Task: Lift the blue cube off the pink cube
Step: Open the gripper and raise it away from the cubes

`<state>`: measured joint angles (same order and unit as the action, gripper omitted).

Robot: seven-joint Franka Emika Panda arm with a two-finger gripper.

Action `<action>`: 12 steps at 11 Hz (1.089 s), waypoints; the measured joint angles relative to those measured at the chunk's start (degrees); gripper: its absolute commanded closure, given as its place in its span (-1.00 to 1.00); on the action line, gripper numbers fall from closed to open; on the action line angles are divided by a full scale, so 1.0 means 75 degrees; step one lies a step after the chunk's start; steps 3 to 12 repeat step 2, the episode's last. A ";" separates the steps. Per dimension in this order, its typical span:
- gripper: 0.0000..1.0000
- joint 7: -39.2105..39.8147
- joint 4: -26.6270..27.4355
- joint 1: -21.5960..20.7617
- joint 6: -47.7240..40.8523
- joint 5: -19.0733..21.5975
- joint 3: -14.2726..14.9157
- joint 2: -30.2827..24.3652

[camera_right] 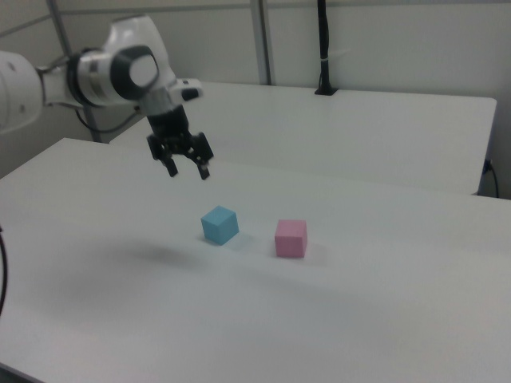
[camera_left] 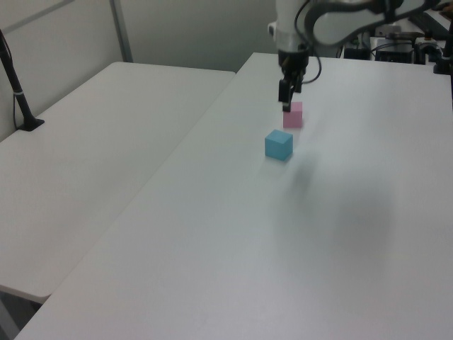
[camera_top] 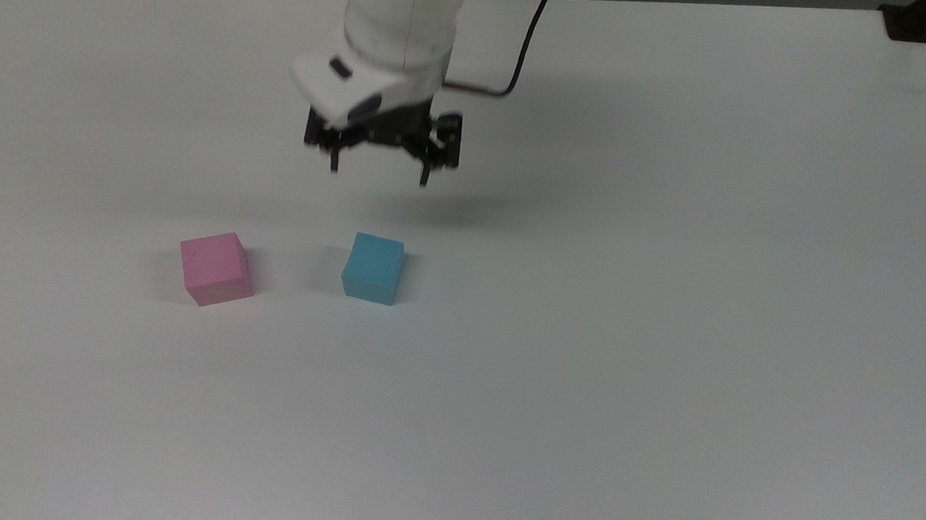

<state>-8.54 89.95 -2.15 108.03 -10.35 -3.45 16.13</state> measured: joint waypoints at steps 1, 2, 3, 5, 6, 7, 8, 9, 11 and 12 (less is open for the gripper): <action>-1.00 -0.0050 0.0006 -0.0032 -0.0603 0.0139 0.0001 -0.0452; -1.00 -0.0056 0.0054 -0.0029 -0.1026 0.0376 0.0042 -0.0867; -1.00 -0.0056 0.0054 -0.0029 -0.1026 0.0376 0.0042 -0.0867; -1.00 -0.0056 0.0054 -0.0029 -0.1026 0.0376 0.0042 -0.0867; -1.00 -0.0056 0.0054 -0.0029 -0.1026 0.0376 0.0042 -0.0867; -1.00 -0.0056 0.0054 -0.0029 -0.1026 0.0376 0.0042 -0.0867; -1.00 -0.0056 0.0054 -0.0029 -0.1026 0.0376 0.0042 -0.0867; -1.00 -0.0056 0.0054 -0.0029 -0.1026 0.0376 0.0042 -0.0867; -1.00 -0.0056 0.0054 -0.0029 -0.1026 0.0376 0.0042 -0.0867; -1.00 -0.0056 0.0054 -0.0029 -0.1026 0.0376 0.0042 -0.0867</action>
